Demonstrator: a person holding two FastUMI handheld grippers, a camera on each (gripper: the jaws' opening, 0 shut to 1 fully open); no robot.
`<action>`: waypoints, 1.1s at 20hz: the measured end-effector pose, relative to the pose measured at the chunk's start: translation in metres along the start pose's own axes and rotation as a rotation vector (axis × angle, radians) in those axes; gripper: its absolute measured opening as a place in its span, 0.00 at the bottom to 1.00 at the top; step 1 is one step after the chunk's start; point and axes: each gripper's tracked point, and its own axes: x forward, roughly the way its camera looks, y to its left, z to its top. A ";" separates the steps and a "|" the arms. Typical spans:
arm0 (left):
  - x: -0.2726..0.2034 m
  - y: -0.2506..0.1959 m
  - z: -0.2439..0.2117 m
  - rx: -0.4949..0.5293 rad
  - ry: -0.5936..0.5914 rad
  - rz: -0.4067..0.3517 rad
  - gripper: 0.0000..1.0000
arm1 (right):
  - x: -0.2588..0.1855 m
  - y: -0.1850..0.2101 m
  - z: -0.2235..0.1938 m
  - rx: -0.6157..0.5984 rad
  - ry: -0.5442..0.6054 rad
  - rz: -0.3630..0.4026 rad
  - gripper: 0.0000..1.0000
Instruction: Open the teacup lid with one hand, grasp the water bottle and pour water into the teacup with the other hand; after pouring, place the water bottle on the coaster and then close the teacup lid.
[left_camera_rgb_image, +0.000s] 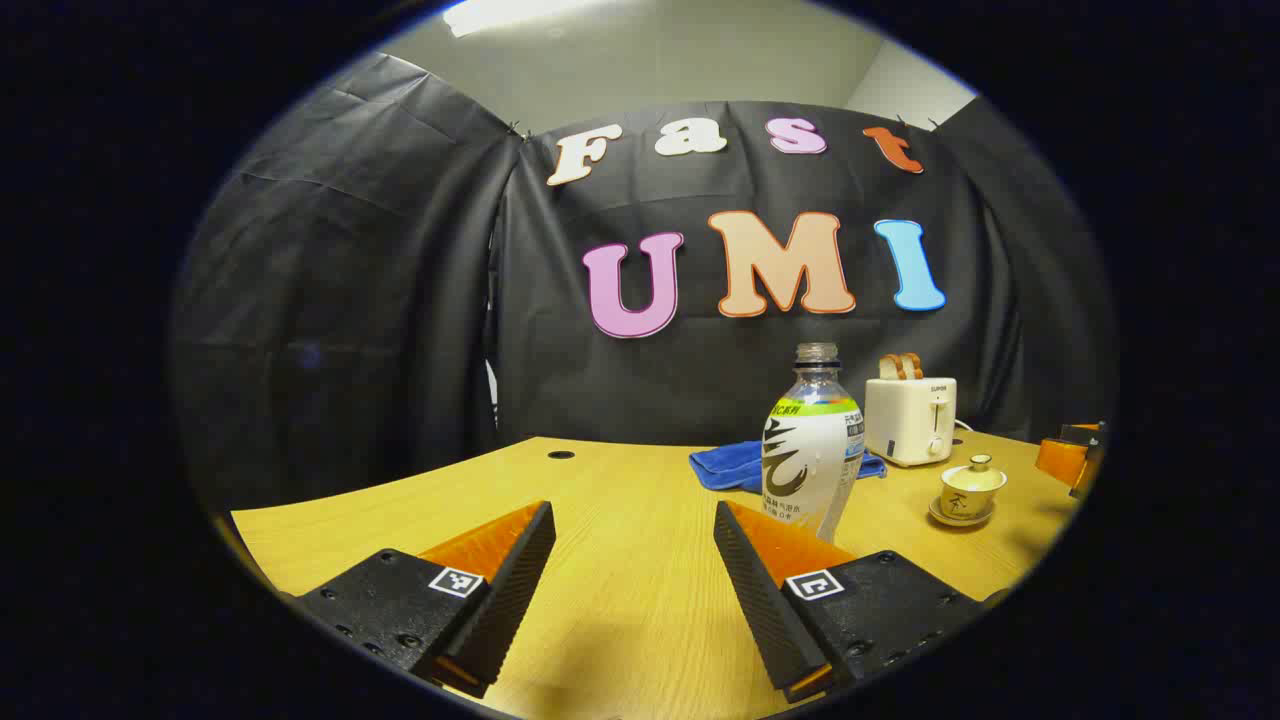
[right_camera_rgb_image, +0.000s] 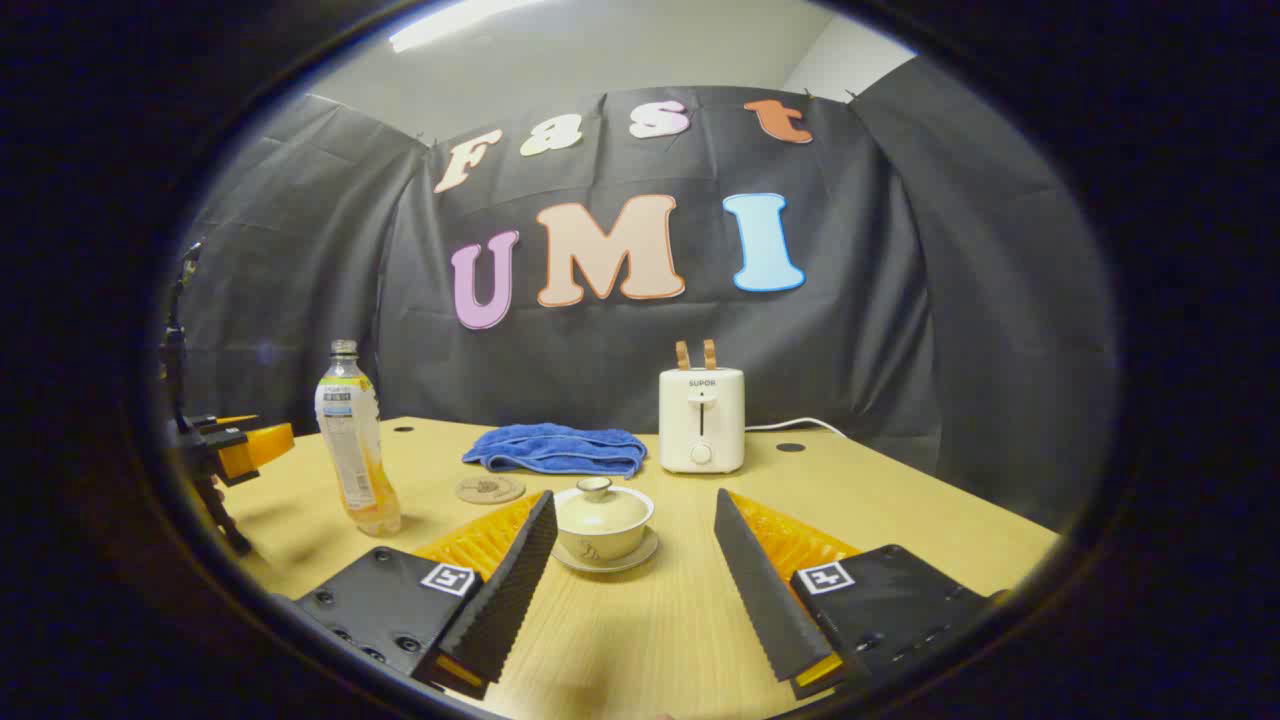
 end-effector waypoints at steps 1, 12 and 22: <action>0.001 0.002 -0.002 0.011 0.016 0.011 0.94 | -0.001 0.000 0.000 0.000 0.000 0.000 1.00; -0.002 0.015 -0.002 0.009 0.011 0.094 0.94 | -0.001 0.002 -0.001 0.001 0.000 0.010 1.00; -0.003 0.011 -0.006 0.005 0.009 0.084 0.94 | -0.001 0.005 -0.001 0.002 0.001 0.023 1.00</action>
